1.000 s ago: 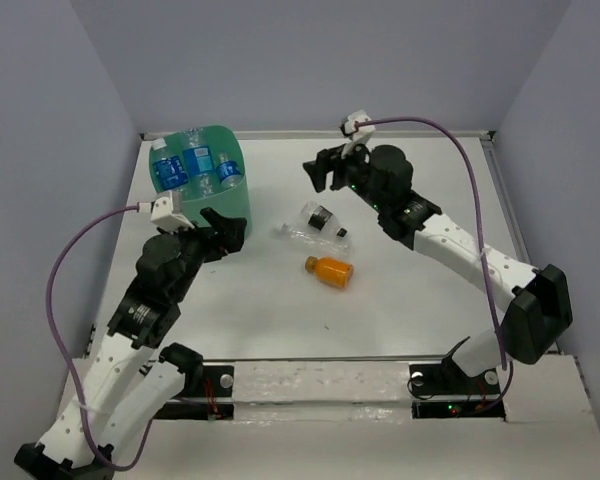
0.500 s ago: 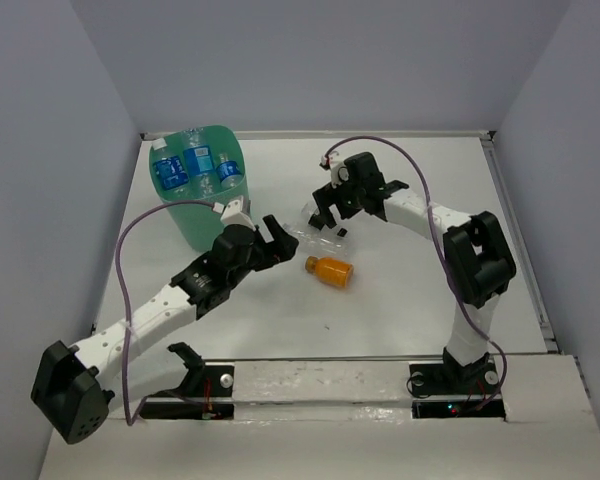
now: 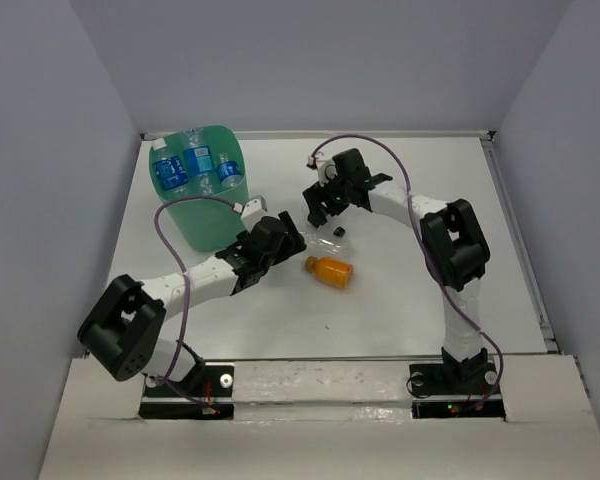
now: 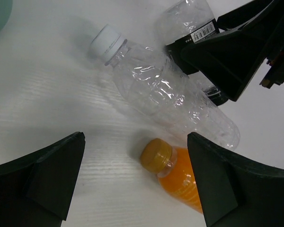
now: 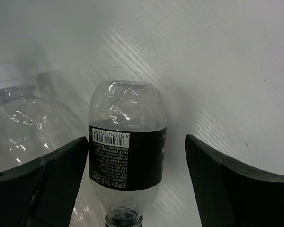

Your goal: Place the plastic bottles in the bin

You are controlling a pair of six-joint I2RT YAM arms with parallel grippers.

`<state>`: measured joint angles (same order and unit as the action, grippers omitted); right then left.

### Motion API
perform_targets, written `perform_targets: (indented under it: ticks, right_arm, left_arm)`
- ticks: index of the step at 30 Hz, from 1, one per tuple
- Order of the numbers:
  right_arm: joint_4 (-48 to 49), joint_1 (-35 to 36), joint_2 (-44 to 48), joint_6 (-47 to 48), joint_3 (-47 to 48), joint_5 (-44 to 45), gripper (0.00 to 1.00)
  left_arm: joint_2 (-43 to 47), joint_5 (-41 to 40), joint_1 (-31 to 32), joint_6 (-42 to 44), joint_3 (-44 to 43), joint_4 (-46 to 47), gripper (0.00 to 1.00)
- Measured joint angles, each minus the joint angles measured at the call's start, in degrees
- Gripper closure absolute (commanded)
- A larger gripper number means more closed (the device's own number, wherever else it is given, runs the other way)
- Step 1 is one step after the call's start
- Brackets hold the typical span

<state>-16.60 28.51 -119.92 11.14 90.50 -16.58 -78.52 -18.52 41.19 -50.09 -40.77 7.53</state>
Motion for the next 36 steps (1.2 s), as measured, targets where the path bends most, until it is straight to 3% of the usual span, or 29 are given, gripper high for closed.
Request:
perform_targets:
  ticks: [7,12,18,31,33,36]
  right_arm:
    - [-0.8,-0.1,-2.4,0.3,1.5,-0.4,0.46]
    - [-0.9,-0.8,-2.4,0.3,2.1,0.4,0.53]
    - [-0.5,-1.9,0.1,-0.5,1.1,4.4,0.54]
    - [4.4,-2.7,20.4,-3.1,-8.0,9.4,0.55]
    - [4.7,-2.7,22.1,-3.6,-9.7,9.4,0.55]
    - [4.7,-2.7,23.8,-4.4,-11.3,9.3,0.55]
  left_arm:
    - [-8.5,-0.8,0.0,-1.1,-3.1,3.6,0.01]
    - [-10.6,-2.6,0.0,-1.2,-4.9,6.0,0.01]
    - [-14.4,-4.1,0.0,-1.3,-6.2,10.1,0.01]
    - [-24.1,-5.7,-0.4,-2.2,-11.9,12.8,0.01]
    - [-25.1,-5.7,-0.4,-2.9,-12.5,13.2,0.03]
    - [-26.1,-6.1,-0.4,-4.0,-12.6,13.6,0.17]
